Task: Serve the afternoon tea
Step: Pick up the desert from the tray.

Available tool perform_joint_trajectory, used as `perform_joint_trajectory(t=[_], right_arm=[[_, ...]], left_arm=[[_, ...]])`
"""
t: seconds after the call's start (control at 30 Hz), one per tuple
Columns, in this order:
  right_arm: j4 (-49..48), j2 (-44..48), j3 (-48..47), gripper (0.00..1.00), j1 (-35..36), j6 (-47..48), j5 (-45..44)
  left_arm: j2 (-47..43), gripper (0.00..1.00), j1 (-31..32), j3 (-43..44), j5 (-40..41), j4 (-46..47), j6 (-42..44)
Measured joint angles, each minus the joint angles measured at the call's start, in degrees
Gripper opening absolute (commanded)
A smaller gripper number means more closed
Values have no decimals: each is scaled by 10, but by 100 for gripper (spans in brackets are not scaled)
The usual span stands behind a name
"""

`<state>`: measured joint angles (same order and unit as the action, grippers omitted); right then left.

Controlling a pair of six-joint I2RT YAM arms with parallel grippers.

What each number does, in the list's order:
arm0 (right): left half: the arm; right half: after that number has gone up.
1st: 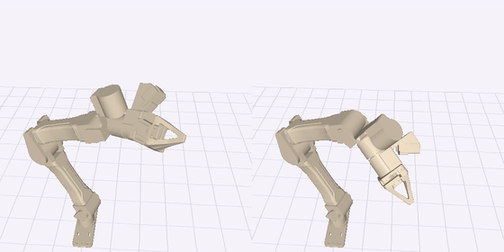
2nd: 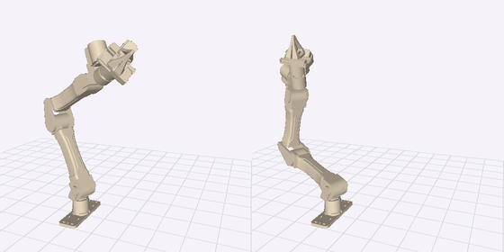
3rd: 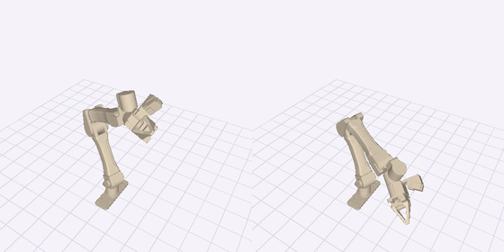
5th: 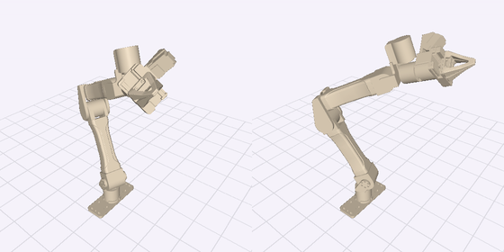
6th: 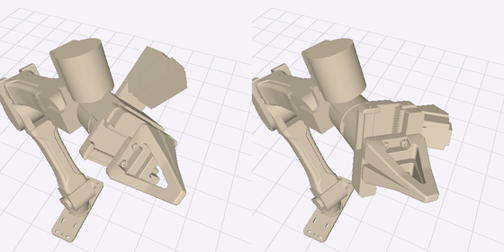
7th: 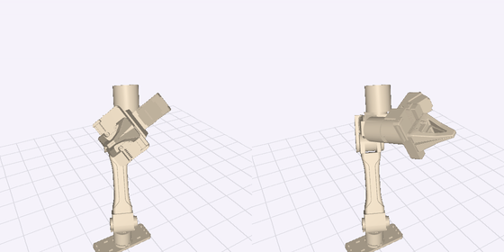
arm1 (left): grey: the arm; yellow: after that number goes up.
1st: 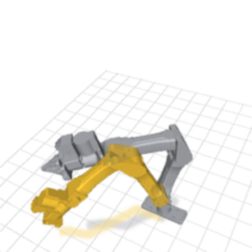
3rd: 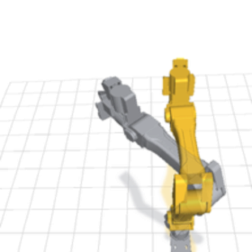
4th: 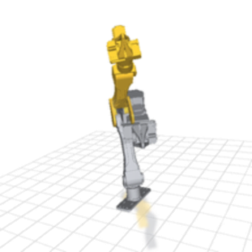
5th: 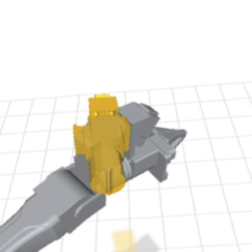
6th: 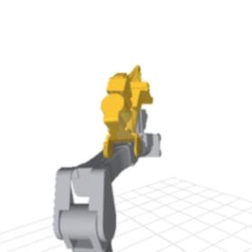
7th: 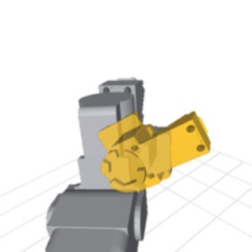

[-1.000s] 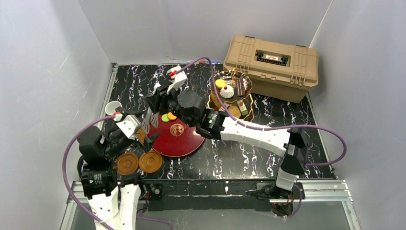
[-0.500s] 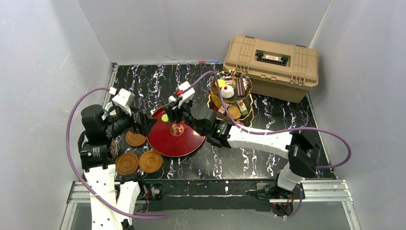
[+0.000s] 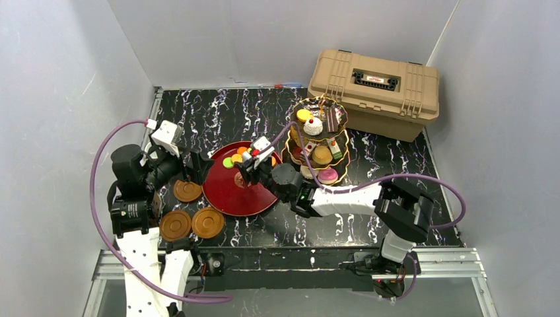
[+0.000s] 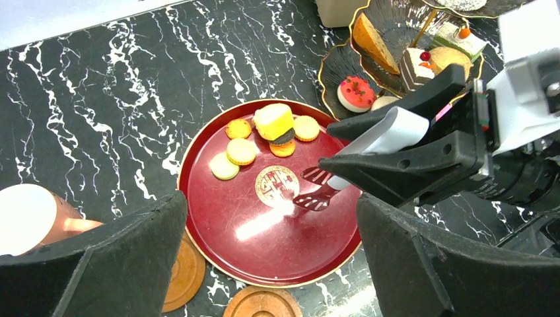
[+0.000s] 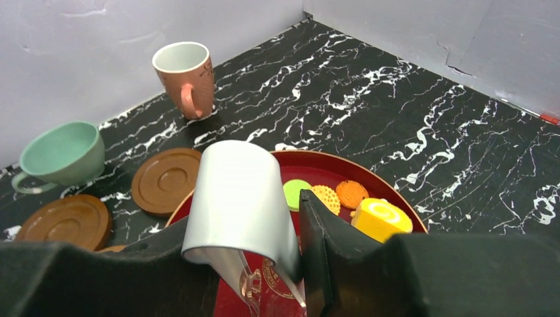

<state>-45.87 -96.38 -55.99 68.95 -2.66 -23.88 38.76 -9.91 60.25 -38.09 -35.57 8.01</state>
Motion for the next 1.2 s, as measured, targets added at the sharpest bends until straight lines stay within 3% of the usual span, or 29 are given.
perform_joint_trajectory(t=[0.3,0.63,0.8,1.0,1.2], right_arm=[[-53,-9,60,42,2,12,8],[21,-9,35,66,2,7,24],[73,-9,29,66,2,-1,33],[100,-9,27,54,-1,-14,40],[120,-21,-17,52,-25,-29,64]], left_arm=[[-2,98,0,0,6,11,-2],[7,98,0,0,12,20,-4],[12,98,0,0,14,24,-6],[12,98,0,3,17,26,-8],[12,98,0,3,22,26,-6]])
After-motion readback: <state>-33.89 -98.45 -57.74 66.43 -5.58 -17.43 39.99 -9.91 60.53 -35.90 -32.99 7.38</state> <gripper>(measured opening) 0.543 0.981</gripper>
